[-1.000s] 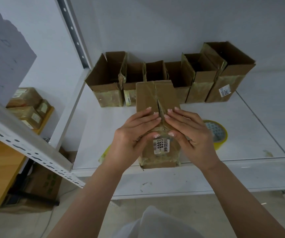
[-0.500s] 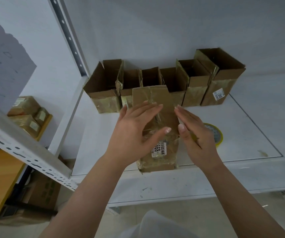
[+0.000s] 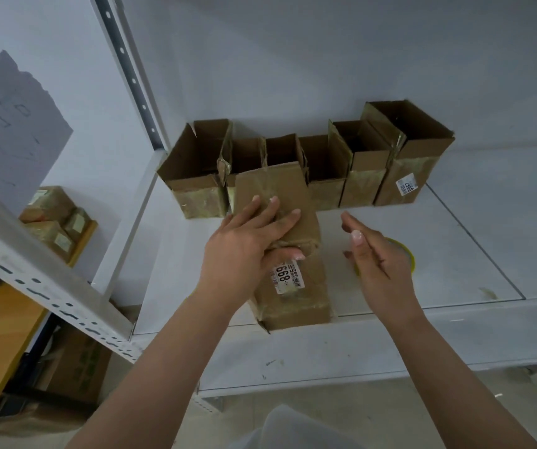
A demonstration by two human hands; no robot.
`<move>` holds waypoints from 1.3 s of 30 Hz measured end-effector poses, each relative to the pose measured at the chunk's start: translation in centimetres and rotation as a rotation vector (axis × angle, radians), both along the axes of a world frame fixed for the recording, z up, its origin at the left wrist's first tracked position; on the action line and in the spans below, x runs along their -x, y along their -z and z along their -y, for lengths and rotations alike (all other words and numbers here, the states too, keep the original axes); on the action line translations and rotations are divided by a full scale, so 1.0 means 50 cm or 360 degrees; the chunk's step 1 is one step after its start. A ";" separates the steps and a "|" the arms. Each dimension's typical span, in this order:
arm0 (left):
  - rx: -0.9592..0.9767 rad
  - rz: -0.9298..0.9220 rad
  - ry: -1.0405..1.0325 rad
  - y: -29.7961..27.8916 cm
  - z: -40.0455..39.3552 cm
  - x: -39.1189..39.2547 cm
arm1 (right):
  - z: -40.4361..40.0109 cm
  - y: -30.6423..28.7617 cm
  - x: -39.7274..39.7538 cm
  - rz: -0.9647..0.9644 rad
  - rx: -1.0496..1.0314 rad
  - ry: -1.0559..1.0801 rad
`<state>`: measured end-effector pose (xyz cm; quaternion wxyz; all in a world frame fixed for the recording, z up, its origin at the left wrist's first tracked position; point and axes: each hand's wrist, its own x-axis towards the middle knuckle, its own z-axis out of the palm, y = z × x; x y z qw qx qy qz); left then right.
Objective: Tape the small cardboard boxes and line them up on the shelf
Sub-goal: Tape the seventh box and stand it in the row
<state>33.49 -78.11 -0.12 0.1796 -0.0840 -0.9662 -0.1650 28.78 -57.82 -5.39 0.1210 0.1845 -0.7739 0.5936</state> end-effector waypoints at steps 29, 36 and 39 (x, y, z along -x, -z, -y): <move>-0.1780 -0.0220 -0.0176 0.037 0.071 0.043 | -0.007 -0.100 -0.003 0.1069 0.0803 -0.0107; -0.1377 -0.0061 0.0273 -0.081 0.069 0.047 | -0.007 -0.121 -0.017 0.0587 0.0166 0.0225; -0.1136 0.0165 0.0426 -0.114 0.042 0.051 | -0.013 -0.130 -0.036 0.0455 -0.0008 0.0323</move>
